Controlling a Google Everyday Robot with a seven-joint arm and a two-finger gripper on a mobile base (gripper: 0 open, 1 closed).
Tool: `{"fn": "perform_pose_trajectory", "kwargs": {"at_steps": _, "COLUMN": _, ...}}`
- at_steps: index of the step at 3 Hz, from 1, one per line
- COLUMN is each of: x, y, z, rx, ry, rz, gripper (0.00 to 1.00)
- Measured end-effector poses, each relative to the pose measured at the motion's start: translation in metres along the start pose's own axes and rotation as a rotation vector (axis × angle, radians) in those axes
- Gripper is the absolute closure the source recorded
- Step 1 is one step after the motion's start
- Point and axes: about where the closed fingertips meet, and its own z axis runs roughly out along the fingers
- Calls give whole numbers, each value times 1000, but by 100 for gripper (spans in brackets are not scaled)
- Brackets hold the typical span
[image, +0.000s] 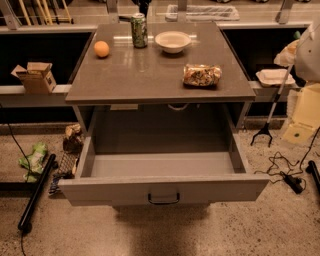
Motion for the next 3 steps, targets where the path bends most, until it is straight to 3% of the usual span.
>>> {"fn": "perform_pose_trajectory", "kwargs": {"at_steps": 1, "x": 0, "y": 0, "z": 0, "rx": 0, "ry": 0, "rz": 0, "gripper": 0}}
{"fn": "perform_pose_trajectory", "kwargs": {"at_steps": 2, "x": -7, "y": -22, "z": 17, "rx": 3, "ry": -32, "rz": -4, "gripper": 0}}
{"fn": "perform_pose_trajectory", "kwargs": {"at_steps": 3, "x": -28, "y": -85, "z": 60, "rx": 9, "ry": -145, "rz": 21, "gripper": 0}}
